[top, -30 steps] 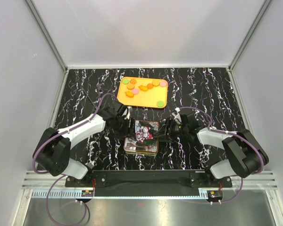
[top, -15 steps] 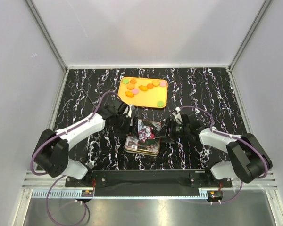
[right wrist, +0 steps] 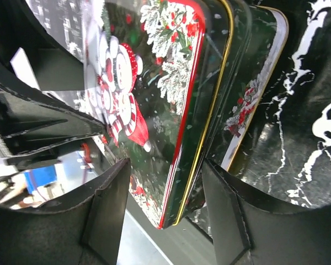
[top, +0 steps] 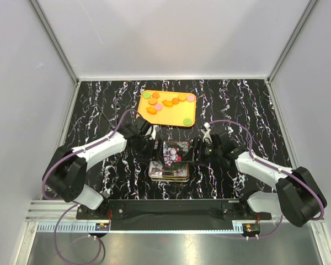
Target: Pack the cookies
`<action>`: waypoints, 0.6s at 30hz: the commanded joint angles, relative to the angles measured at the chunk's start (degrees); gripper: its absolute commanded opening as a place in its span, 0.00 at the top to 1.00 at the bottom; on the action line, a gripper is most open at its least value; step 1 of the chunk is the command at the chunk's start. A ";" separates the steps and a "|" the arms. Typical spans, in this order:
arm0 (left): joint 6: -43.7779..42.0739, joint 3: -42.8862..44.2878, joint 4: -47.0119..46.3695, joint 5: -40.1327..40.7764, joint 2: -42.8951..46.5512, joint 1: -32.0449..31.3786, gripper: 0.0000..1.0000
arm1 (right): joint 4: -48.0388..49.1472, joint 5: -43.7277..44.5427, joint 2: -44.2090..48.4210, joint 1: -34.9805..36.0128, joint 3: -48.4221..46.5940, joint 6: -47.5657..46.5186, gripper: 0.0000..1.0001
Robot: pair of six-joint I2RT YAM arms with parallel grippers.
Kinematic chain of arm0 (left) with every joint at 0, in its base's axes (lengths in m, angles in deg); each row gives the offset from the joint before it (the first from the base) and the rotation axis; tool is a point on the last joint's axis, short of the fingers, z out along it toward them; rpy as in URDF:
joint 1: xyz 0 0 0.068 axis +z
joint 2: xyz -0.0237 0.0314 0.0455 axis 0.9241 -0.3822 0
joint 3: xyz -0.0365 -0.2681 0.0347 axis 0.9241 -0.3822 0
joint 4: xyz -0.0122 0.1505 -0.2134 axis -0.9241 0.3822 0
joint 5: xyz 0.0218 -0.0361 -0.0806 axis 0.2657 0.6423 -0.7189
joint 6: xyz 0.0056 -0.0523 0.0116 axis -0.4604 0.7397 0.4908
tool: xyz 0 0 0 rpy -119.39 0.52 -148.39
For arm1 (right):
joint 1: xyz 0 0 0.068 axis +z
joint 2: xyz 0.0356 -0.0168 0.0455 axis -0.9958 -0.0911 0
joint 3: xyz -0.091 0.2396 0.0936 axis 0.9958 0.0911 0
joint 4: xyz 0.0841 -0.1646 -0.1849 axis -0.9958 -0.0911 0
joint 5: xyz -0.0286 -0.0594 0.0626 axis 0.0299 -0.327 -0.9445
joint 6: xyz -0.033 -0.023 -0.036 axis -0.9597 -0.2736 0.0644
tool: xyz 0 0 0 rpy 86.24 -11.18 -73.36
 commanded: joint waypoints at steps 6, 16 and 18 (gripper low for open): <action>0.17 2.58 -6.86 -10.13 -1.87 -0.68 0.27 | 5.56 4.31 0.91 7.67 -2.55 -4.22 0.41; -4.49 7.58 -0.27 -2.16 -3.45 0.28 0.23 | 5.91 8.10 3.37 13.30 -1.41 -4.67 0.44; -4.93 8.64 -0.26 -1.61 -3.45 0.98 0.18 | 7.66 7.84 3.11 15.24 -0.97 -3.79 0.44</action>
